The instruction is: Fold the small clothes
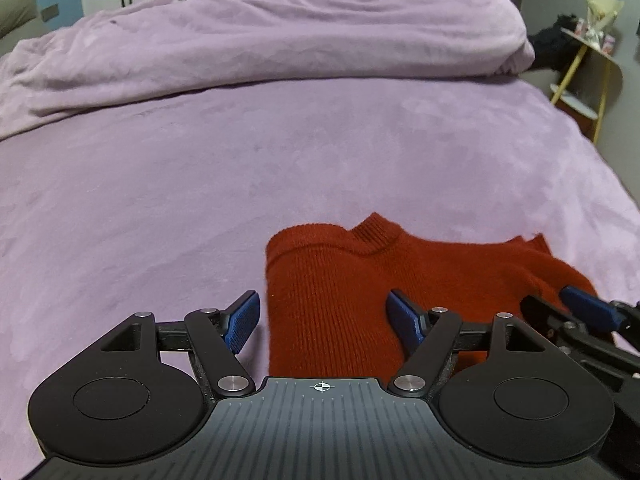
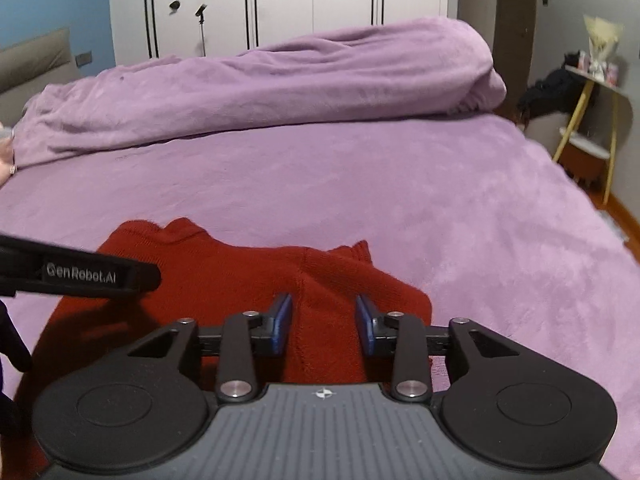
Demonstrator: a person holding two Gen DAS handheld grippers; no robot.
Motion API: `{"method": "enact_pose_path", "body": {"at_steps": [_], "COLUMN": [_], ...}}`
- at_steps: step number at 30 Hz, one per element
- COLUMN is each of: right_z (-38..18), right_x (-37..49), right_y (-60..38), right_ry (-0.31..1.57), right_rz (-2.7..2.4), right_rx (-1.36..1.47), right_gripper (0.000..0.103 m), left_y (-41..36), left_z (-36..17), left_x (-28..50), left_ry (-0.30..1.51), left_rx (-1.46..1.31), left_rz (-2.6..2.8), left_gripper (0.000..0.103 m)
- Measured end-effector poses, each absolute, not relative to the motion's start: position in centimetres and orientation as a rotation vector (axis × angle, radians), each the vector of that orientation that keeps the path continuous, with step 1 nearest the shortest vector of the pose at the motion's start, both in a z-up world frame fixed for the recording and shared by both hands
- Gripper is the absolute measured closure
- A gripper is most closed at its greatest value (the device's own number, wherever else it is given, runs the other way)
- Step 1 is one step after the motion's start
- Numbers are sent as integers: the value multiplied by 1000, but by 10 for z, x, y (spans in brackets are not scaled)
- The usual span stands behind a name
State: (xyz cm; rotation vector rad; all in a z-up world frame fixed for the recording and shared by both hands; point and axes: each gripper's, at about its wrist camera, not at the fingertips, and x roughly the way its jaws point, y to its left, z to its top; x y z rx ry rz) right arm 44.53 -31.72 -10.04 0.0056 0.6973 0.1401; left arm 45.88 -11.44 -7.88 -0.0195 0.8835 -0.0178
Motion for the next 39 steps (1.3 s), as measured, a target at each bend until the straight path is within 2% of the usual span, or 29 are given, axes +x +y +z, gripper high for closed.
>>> {"method": "enact_pose_path", "body": {"at_steps": [4, 7, 9, 11, 14, 17, 19, 23, 26, 30, 32, 37, 39], "right_z": [-111, -115, -117, -119, -121, -119, -112, -96, -100, -110, -116, -125, -132], "right_x": [447, 451, 456, 461, 464, 459, 450, 397, 351, 296, 278, 270, 279], "right_y": [-314, -312, -316, -324, -334, -338, -345, -378, -407, -434, -438, -426, -421], "right_ry": [671, 672, 685, 709, 733, 730, 742, 720, 749, 801, 807, 766, 769], "right_rz": [129, 98, 76, 67, 67, 75, 91, 234, 270, 272, 272, 280, 272], "right_rx": [-47, -61, -44, 7, 74, 101, 149, 313, 426, 638, 734, 860, 935], "right_gripper": [55, 42, 27, 21, 14, 13, 13, 13, 14, 36, 40, 42, 52], "left_y": [-121, -122, -121, -120, -114, -103, -88, -38, -11, -7, -12, -43, -55], "left_z": [-89, -94, -96, -98, -101, -97, -89, -68, -72, -78, -79, -82, -84], "left_x": [466, 471, 474, 476, 478, 470, 458, 406, 362, 307, 283, 260, 259], "left_ry": [880, 879, 884, 889, 904, 905, 924, 936, 979, 1016, 986, 965, 950], "left_rx": [7, 1, -9, -19, -62, -118, -165, -408, -541, -558, -561, -371, -264], "left_rz": [-3, 5, 14, 21, 24, -7, -80, -304, -385, -404, -402, -291, -233], "left_gripper": [18, 14, 11, 8, 5, 5, 10, 12, 13, 16, 16, 16, 18]}}
